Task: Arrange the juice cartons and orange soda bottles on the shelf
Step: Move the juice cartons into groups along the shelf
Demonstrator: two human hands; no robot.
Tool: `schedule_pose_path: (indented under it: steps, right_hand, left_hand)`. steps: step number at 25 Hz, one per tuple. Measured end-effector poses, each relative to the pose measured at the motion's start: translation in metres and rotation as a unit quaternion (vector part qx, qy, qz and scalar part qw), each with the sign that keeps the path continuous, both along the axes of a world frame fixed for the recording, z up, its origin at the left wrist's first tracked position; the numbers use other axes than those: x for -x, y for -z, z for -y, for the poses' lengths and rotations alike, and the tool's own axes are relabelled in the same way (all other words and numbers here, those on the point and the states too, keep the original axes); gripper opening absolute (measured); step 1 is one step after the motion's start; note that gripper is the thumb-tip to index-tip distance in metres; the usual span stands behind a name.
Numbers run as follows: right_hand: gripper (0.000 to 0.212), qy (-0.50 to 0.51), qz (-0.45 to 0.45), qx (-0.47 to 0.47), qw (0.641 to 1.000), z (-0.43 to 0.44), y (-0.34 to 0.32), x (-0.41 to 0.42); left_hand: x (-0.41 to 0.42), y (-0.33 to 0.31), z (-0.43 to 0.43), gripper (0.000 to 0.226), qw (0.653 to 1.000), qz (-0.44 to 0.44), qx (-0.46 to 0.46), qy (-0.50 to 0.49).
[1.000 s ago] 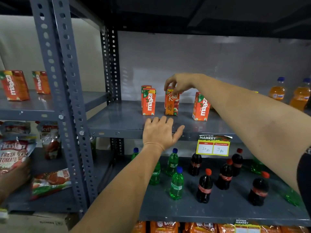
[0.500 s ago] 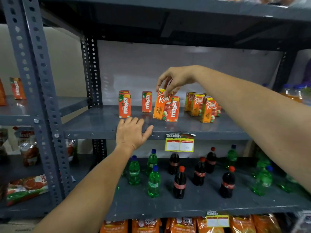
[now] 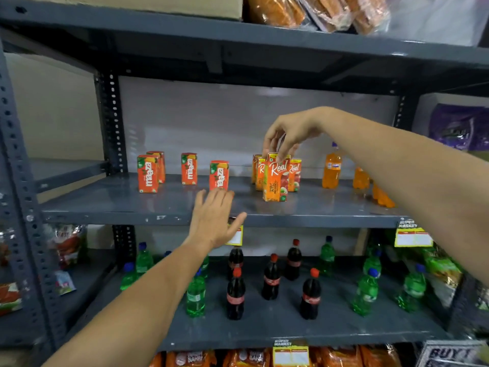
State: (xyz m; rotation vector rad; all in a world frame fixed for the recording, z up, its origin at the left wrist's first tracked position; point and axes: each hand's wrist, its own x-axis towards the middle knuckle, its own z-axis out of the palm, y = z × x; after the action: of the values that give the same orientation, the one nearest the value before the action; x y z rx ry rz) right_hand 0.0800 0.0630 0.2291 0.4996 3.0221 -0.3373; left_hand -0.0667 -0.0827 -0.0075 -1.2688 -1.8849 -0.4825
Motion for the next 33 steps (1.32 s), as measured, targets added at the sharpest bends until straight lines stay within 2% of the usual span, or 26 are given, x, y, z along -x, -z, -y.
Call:
schedule_pose_path:
  steps: [4,11,14,20,33]
  right_hand:
    - [0.024,0.016,0.007,-0.006,1.0,-0.041,-0.002,-0.033]
    - [0.029,0.027,-0.018,-0.014,0.999,-0.1,0.016,-0.048]
    - [0.03,0.018,-0.04,-0.029,0.999,-0.114,0.022,-0.047]
    - [0.033,0.003,-0.075,-0.056,0.996,-0.131,0.034,-0.04]
    - [0.036,-0.02,-0.066,-0.061,0.996,-0.139,0.056,-0.027]
  left_hand:
    - [-0.044,-0.001,-0.037,0.053,1.0,-0.004,0.0,0.004]
    - [-0.083,0.014,-0.077,0.053,0.999,0.022,0.007,-0.032]
    - [-0.088,0.02,-0.083,0.051,0.998,0.031,-0.008,-0.057]
    - [-0.085,0.022,-0.083,0.049,0.999,0.001,-0.011,-0.048]
    - [-0.087,0.03,-0.087,0.052,0.997,-0.013,-0.025,-0.075]
